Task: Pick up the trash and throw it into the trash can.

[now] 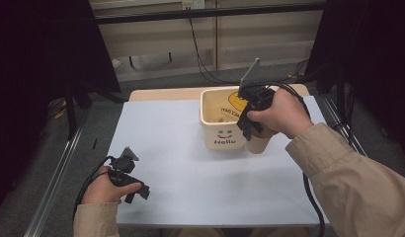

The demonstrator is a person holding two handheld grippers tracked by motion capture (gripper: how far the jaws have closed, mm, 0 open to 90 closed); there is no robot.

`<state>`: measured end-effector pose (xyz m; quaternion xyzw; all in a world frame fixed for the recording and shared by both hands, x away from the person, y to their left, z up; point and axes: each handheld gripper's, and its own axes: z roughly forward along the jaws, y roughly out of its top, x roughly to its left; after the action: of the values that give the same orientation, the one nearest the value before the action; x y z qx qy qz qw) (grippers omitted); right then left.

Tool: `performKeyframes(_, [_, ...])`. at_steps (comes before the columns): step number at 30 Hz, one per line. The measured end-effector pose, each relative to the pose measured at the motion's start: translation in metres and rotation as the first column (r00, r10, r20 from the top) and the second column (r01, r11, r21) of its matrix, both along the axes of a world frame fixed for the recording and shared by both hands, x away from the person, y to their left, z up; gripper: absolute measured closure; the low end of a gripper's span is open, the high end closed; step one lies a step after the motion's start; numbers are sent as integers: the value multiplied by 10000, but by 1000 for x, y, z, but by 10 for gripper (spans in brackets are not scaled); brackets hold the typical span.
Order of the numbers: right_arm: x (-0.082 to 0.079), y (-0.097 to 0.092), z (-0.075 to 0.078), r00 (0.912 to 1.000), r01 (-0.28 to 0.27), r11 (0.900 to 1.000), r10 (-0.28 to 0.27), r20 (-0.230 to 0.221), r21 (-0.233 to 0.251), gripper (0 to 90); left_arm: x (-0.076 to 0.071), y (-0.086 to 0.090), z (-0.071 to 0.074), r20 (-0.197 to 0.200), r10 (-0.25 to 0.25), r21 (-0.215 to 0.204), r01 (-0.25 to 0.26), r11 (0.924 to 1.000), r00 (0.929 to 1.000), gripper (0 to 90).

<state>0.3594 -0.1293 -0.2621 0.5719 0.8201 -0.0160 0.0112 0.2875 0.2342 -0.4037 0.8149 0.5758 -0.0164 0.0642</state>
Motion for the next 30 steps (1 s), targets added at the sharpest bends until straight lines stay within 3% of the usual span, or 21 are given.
performKeyframes(9, [10,3,17,9999,-141,9999,141,-52,-81,222,0,1,-1,-31,-208,81,209,9997,9998,56])
performKeyframes(11, [14,4,24,9999,-110,9999,109,-74,-122,222,-1,0,-1,61,-11,46,11,10000,10000,56])
performKeyframes(15, [20,4,31,9998,-166,9999,165,-69,-42,222,-1,2,0,-142,-94,-59,94,9999,9999,56])
performKeyframes(30, [34,1,55,9998,-173,9998,173,-43,-85,221,-2,2,0,-14,95,-94,-95,9999,10000,56])
